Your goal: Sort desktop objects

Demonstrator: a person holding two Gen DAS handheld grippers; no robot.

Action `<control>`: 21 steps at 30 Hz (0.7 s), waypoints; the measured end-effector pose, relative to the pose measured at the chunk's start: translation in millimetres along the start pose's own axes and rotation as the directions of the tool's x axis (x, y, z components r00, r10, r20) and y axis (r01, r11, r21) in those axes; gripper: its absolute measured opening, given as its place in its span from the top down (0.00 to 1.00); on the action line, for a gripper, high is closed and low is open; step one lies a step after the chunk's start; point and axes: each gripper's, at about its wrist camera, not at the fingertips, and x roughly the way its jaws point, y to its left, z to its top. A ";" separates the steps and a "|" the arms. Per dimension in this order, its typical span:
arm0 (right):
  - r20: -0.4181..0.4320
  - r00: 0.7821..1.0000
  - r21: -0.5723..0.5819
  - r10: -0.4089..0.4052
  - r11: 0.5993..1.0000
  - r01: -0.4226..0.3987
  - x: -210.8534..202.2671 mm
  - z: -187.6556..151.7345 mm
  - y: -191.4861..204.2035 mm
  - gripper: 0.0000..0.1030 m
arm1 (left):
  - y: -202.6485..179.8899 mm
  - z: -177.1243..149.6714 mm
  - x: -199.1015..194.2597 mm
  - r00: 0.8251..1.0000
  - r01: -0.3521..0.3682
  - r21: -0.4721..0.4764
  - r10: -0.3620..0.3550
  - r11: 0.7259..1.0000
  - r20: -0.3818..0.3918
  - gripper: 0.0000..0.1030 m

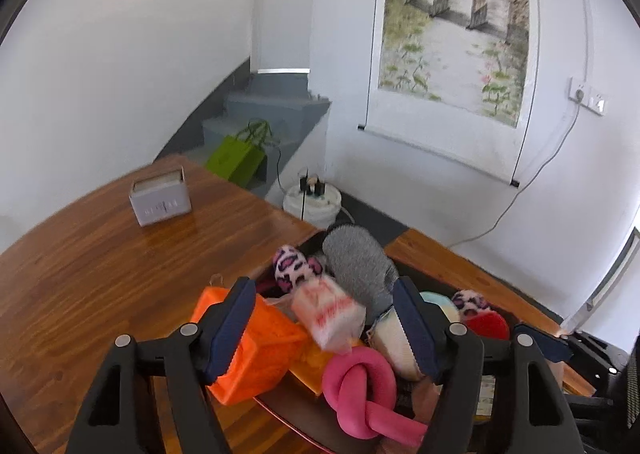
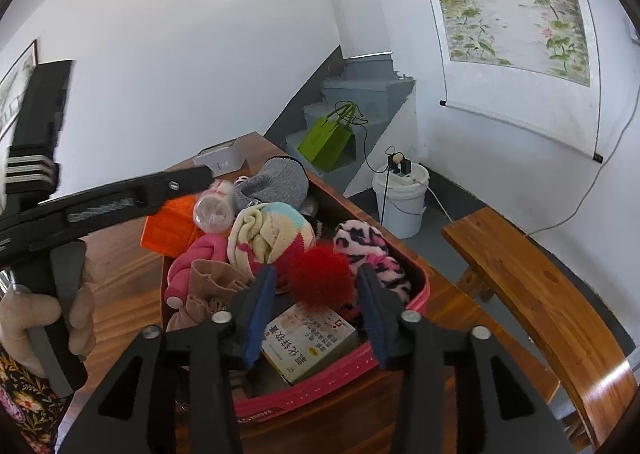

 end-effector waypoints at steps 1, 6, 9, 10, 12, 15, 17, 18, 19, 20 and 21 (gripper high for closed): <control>0.001 1.000 0.008 0.001 1.000 -0.001 -1.0 -0.3 -1.2 0.45 | 0.4 0.8 -4.5 1.000 0.002 -0.001 -0.002 1.000 0.008 0.29; 0.007 1.000 0.042 0.005 0.999 -0.006 -10.3 1.7 -6.1 0.38 | 6.5 0.3 -33.8 0.999 -0.031 -0.037 0.032 0.999 0.041 0.20; 0.026 1.000 0.069 0.013 0.998 -0.014 -23.0 6.8 -9.0 0.23 | 16.4 -5.2 -61.6 0.991 -0.096 -0.091 0.104 0.991 0.088 0.00; 0.033 0.999 0.073 0.016 0.997 -0.018 -27.9 8.4 -9.2 0.22 | 19.9 -8.5 -72.2 0.984 -0.136 -0.107 0.147 0.985 0.103 0.00; 0.045 0.999 0.068 0.020 0.997 -0.023 -37.9 9.7 -8.8 0.21 | 27.9 -19.6 -85.5 0.974 -0.186 -0.151 0.202 0.971 0.097 0.00; 0.038 0.999 0.050 0.017 0.999 -0.019 -46.8 2.6 -6.2 0.17 | 40.1 -38.4 -99.3 0.965 -0.236 -0.221 0.255 0.946 0.062 0.00; 0.006 1.000 0.040 0.022 0.999 -0.022 -47.5 -9.5 -3.8 0.17 | 46.6 -52.7 -99.8 0.967 -0.241 -0.262 0.254 0.934 0.017 0.00; -0.013 1.000 0.035 0.025 0.999 -0.024 -46.9 -16.2 -2.6 0.17 | 47.8 -60.0 -99.0 0.964 -0.257 -0.271 0.266 0.928 -0.002 0.00; -0.032 0.999 0.030 0.026 0.999 -0.025 -47.2 -23.5 -1.5 0.17 | 48.6 -67.8 -97.9 0.959 -0.279 -0.276 0.284 0.920 -0.023 0.00; -0.041 0.999 0.025 0.023 0.999 -0.022 -49.2 -28.1 -0.7 0.17 | 46.8 -72.2 -97.8 0.950 -0.309 -0.269 0.311 0.912 -0.039 0.00; -0.050 0.999 0.020 0.020 1.000 -0.019 -51.1 -32.7 0.1 0.17 | 43.6 -74.7 -98.3 0.938 -0.343 -0.256 0.342 0.904 -0.052 0.00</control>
